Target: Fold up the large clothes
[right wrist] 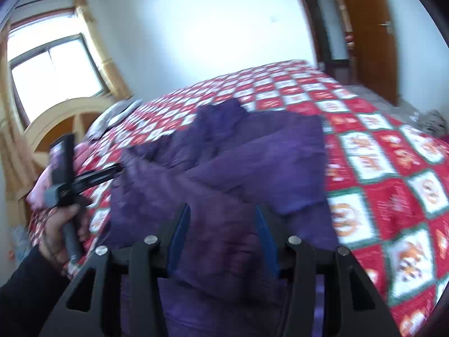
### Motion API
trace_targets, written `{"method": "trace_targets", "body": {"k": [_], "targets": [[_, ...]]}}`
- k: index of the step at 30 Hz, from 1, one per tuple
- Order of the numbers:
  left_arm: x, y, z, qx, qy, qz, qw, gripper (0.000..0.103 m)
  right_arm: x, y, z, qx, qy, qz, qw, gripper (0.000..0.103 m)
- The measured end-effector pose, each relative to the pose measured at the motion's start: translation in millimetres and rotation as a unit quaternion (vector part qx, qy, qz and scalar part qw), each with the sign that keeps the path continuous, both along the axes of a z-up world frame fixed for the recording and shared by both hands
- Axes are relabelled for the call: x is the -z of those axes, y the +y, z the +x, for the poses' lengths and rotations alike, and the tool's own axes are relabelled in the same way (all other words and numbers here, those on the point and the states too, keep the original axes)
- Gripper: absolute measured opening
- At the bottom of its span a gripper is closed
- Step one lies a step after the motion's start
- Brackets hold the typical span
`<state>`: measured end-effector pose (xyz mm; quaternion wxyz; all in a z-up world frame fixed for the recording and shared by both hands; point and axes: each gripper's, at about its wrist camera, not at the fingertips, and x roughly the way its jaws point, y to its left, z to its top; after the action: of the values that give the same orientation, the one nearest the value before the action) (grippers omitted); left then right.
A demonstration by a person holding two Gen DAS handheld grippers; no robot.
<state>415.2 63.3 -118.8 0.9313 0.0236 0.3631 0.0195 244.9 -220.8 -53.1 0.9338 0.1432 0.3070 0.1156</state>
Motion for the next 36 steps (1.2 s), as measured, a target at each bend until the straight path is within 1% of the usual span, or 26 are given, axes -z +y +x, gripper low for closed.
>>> {"method": "trace_targets", "body": {"k": [1, 3, 4, 5, 7, 10, 12, 16, 20, 22, 25, 28, 30, 32, 33, 34, 36], "targets": [[8, -3, 8, -0.004, 0.016, 0.007, 0.9998, 0.097, 6, 14, 14, -0.019, 0.012, -0.006, 1.000, 0.052], [29, -5, 24, -0.030, 0.048, 0.032, 0.9979, 0.097, 23, 34, 36, -0.021, 0.049, -0.047, 0.997, 0.052], [38, -3, 30, -0.038, 0.064, 0.033, 0.9967, 0.097, 35, 40, 46, -0.023, 0.070, -0.059, 0.996, 0.052], [47, 0, 36, -0.042, 0.078, 0.027, 0.9957, 0.098, 42, 43, 51, -0.024, 0.080, -0.063, 0.995, 0.051], [56, 7, 37, -0.044, 0.082, 0.001, 0.9957, 0.101, 59, 46, 60, -0.018, 0.097, -0.079, 0.992, 0.050], [66, 11, 35, -0.039, 0.078, -0.016, 0.9961, 0.102, 71, 47, 58, -0.017, 0.101, -0.086, 0.991, 0.050], [72, 16, 35, -0.037, 0.085, -0.037, 0.9950, 0.102, 76, 52, 58, -0.019, 0.102, -0.103, 0.989, 0.050], [77, 16, 40, -0.030, 0.103, -0.054, 0.9927, 0.102, 82, 60, 54, -0.015, 0.101, -0.133, 0.986, 0.050], [78, 12, 38, -0.032, 0.095, -0.045, 0.9939, 0.102, 83, 66, 55, -0.007, 0.099, -0.160, 0.982, 0.050], [78, 13, 38, -0.032, 0.093, -0.046, 0.9941, 0.102, 82, 66, 57, -0.007, 0.102, -0.160, 0.982, 0.050], [72, 17, 35, -0.033, 0.090, -0.059, 0.9936, 0.102, 81, 66, 58, -0.009, 0.105, -0.158, 0.982, 0.050], [49, 27, 14, -0.052, 0.058, -0.076, 0.9941, 0.102, 69, 59, 54, -0.013, 0.101, -0.144, 0.984, 0.050], [28, 29, -11, -0.051, 0.020, -0.090, 0.9944, 0.102, 52, 54, 49, -0.001, 0.077, -0.129, 0.989, 0.051], [15, 22, -31, -0.032, -0.003, -0.094, 0.9950, 0.102, 38, 50, 46, 0.010, 0.049, -0.120, 0.991, 0.052], [12, 16, -37, -0.023, -0.008, -0.088, 0.9958, 0.102, 33, 50, 48, 0.011, 0.044, -0.116, 0.992, 0.052], [12, 7, -41, -0.012, -0.009, -0.082, 0.9966, 0.102, 31, 52, 52, 0.011, 0.045, -0.114, 0.992, 0.052], [22, -12, -42, 0.019, 0.010, -0.065, 0.9976, 0.102, 33, 58, 63, 0.005, 0.050, -0.122, 0.991, 0.052]]}}
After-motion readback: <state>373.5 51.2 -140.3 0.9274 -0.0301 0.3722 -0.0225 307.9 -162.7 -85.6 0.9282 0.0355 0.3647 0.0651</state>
